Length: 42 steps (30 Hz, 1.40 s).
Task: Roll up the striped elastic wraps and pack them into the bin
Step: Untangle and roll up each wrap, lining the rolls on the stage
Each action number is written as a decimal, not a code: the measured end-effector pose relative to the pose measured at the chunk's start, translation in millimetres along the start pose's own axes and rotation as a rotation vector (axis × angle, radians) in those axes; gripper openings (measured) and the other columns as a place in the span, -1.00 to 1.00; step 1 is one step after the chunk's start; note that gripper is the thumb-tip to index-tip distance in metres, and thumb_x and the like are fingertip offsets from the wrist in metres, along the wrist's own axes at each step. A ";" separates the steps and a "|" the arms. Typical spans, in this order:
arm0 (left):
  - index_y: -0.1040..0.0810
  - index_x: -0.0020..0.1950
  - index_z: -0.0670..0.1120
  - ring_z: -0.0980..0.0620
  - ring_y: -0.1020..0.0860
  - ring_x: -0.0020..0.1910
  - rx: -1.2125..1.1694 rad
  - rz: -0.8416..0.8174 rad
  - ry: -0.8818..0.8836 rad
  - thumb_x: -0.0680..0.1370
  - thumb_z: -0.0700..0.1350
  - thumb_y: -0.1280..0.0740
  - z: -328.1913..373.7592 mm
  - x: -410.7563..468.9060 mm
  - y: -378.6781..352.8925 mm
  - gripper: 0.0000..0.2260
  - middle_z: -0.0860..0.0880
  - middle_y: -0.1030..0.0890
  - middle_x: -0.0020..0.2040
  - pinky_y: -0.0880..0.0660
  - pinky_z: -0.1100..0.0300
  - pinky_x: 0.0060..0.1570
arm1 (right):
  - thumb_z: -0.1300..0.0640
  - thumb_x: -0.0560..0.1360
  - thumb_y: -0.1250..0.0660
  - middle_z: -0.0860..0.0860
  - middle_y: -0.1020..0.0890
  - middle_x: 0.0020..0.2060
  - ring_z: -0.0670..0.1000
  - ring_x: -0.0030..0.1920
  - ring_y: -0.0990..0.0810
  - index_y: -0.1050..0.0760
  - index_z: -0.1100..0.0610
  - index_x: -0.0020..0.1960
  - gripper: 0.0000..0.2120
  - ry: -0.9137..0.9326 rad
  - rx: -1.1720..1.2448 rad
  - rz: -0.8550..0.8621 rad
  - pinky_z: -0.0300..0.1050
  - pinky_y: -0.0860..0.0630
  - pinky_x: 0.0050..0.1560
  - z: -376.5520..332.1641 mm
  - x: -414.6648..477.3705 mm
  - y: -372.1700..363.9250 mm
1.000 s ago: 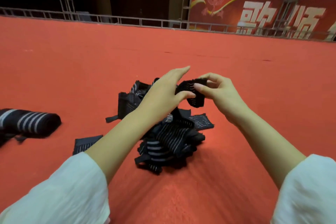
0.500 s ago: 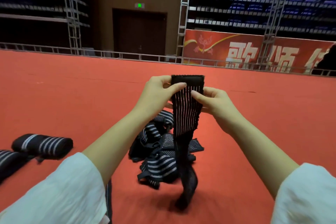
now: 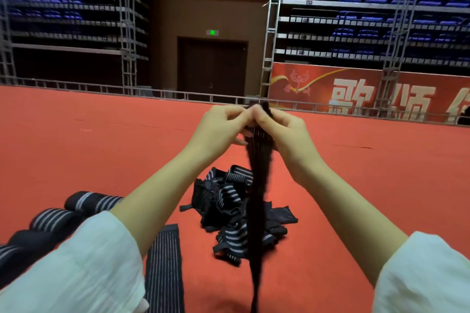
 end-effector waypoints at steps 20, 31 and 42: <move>-0.51 0.09 -0.39 0.12 -0.51 -0.36 0.146 0.124 0.000 0.47 -0.07 -0.43 84.3 -45.7 133.1 -0.60 -0.06 -0.53 -0.25 -0.45 0.34 -0.43 | 0.26 0.48 -0.27 0.24 -0.40 -0.02 0.18 -0.04 -0.35 -0.41 0.32 0.25 -0.65 -0.020 0.455 -0.367 -0.11 -0.29 -0.20 -72.9 16.9 -100.3; -0.48 -0.31 -0.18 0.10 -0.46 -0.43 0.195 0.170 0.668 0.53 -0.16 -0.40 -249.9 -109.2 132.4 -0.76 -0.06 -0.44 -0.42 -0.52 0.27 -0.39 | 0.27 0.56 -0.28 0.07 -0.61 -0.22 0.00 -0.23 -0.58 -0.53 0.17 -0.14 -0.88 -0.672 0.169 -0.324 -0.11 -0.50 -0.23 229.3 -22.9 -177.5; -0.62 -0.19 -0.14 0.03 -0.53 -0.20 0.427 0.251 0.812 0.46 -0.03 -0.47 -370.9 -141.6 136.1 -0.82 -0.04 -0.63 -0.23 -0.33 0.30 -0.31 | 0.07 0.45 -0.43 -0.01 -0.51 -0.44 0.03 -0.33 -0.48 -0.40 0.07 -0.37 -0.70 -0.614 -0.385 -0.293 0.01 -0.50 -0.12 372.1 -27.7 -200.2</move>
Point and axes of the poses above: each hand's wrist, its own x-axis towards the middle knuckle, its own y-axis out of the back of the hand, z = x × y, the point moved 7 cm from there along x, towards the middle knuckle
